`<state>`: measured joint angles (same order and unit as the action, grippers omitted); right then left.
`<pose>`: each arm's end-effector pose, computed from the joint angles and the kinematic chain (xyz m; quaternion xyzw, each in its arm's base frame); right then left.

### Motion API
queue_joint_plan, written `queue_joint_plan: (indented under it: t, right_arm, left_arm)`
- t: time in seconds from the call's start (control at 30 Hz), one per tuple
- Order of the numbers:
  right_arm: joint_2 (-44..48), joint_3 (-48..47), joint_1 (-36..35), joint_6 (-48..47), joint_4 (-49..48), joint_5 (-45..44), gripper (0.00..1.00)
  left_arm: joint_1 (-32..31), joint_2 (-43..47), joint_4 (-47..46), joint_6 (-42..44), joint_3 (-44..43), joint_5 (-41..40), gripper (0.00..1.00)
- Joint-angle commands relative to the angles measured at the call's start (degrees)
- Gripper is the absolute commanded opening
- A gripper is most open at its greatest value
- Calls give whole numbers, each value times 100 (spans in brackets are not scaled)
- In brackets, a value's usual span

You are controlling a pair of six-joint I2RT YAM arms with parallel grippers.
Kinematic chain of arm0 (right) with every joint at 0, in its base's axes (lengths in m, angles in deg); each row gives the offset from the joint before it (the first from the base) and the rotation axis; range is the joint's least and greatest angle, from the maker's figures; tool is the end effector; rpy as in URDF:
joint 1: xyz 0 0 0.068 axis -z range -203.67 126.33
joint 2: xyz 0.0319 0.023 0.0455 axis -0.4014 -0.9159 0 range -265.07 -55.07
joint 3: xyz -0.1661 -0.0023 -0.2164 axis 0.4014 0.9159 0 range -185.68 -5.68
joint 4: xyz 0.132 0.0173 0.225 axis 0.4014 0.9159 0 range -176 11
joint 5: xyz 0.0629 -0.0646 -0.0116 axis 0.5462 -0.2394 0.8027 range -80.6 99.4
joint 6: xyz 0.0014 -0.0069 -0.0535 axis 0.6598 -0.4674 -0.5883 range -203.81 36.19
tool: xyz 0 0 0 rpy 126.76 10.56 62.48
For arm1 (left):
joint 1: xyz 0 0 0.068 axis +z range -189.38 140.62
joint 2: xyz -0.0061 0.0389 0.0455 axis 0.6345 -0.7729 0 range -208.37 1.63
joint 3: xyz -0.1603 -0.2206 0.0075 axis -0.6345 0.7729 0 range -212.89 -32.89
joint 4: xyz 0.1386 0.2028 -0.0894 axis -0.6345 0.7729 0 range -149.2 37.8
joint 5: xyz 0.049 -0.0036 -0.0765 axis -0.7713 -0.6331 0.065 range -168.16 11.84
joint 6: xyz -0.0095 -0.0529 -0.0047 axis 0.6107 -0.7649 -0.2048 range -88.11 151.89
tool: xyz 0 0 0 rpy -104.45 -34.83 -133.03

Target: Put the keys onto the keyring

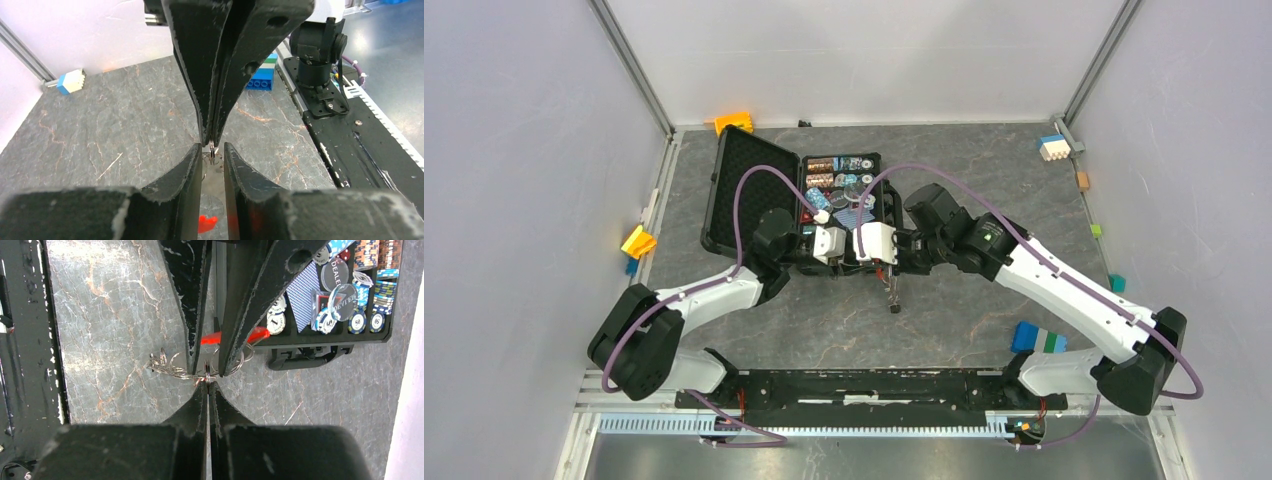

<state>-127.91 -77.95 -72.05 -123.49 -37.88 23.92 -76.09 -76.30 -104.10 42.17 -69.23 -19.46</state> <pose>0.1655 0.1998 0.3418 -0.6772 0.6364 0.1445 0.3399 0.2065 -0.1918 0.2592 0.5654 0.4067 -0.4724 0.5402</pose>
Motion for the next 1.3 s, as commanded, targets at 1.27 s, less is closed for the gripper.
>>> queue_joint_plan:
  t: [1.27]
  right_arm:
    - [142,-160,194,220,-253,481,0]
  left_arm:
    - [-144,-255,-91,-221,-230,-93,2]
